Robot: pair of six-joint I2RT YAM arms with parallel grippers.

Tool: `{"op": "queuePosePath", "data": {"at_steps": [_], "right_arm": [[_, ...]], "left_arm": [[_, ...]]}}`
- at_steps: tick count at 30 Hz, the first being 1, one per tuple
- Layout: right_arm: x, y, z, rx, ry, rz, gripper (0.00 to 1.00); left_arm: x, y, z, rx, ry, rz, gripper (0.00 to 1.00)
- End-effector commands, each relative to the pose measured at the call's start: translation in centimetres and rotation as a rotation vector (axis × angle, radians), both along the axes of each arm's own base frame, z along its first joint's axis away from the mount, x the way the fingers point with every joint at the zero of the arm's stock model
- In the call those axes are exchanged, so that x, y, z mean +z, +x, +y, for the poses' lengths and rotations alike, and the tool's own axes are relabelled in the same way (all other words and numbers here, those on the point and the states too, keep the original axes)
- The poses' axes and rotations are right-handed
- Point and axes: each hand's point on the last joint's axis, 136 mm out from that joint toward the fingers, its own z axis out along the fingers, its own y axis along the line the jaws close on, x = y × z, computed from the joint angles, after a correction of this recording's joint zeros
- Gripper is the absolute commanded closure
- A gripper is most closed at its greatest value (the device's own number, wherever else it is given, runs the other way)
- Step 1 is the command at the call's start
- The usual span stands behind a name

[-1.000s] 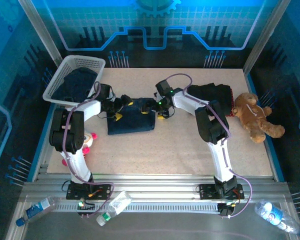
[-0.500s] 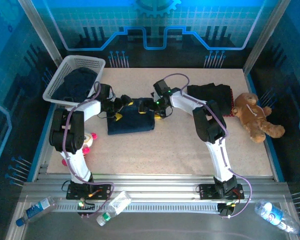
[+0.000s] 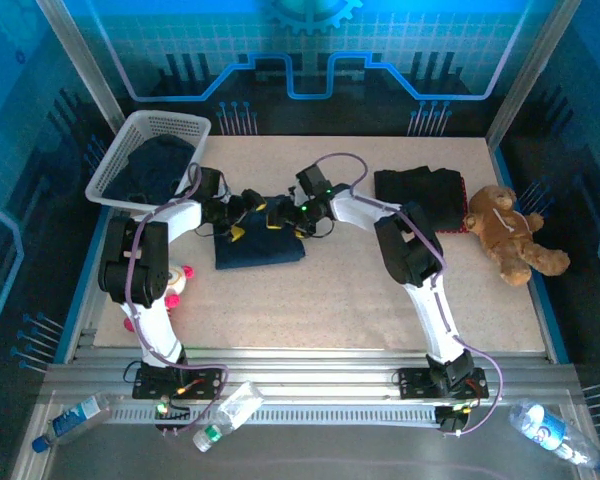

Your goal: Fold and stack the skirts

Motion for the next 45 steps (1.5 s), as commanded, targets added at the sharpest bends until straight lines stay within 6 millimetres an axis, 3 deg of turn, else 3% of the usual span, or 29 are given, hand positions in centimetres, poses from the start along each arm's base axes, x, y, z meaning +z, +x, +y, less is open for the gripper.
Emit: {"op": "queuePosePath", "data": {"at_steps": [1,3,5,7,10,14,17,22,28,33,34,40,41,45], "right_arm": [[-1.0,-2.6,3.4,0.087,0.076,0.048,0.34],[-1.3,-2.5,3.4,0.083,0.07,0.051,0.48],[-1.8,-2.2,2.6,0.048,0.028,0.045,0.72],[-2.1,-1.8,1.3,0.011,-0.03,0.03,0.88],[-1.4,-1.1,-0.8,0.022,-0.121,-0.033,1.0],[1.4,-0.8,-5.4,0.159,-0.336,-0.156,1.0],[3.3,-0.9,-10.1,0.278,-0.528,-0.199,1.0],[7.3,0.1,-16.9,0.38,-0.777,-0.272,1.0],[11.3,2.0,-21.4,0.395,-0.943,-0.286,1.0],[14.3,3.5,-24.3,0.37,-1.056,-0.313,1.0],[13.8,3.8,-24.6,0.369,-1.062,-0.299,1.0],[16.4,4.7,-25.1,0.278,-1.019,-0.356,1.0],[17.8,4.7,-25.3,0.251,-1.004,-0.385,1.0],[20.2,5.0,-25.5,0.201,-0.922,-0.444,1.0]], "left_arm": [[-3.9,-1.7,0.7,0.011,0.029,0.108,0.01],[-3.9,-1.7,0.7,0.011,0.028,0.107,0.01],[-3.9,-1.7,0.6,0.011,0.026,0.107,0.01],[-3.5,-1.7,0.6,0.011,0.017,0.102,0.01],[-0.5,-1.4,-0.2,0.002,-0.078,0.036,0.01],[6.0,-0.5,-0.2,0.008,-0.134,-0.133,0.01],[8.6,-0.5,1.3,0.044,-0.088,-0.19,0.01],[8.7,-1.0,3.1,0.077,0.003,-0.162,0.01],[7.7,-1.1,3.4,0.093,0.009,-0.122,0.01],[7.6,-1.0,3.5,0.101,0.012,-0.111,0.01],[7.6,-1.0,3.5,0.101,0.013,-0.109,0.01],[7.3,-0.8,3.5,0.106,0.009,-0.097,0.01],[7.2,-0.8,3.4,0.106,0.006,-0.095,0.01],[7.1,-0.7,3.3,0.102,0.004,-0.086,0.01]]}}
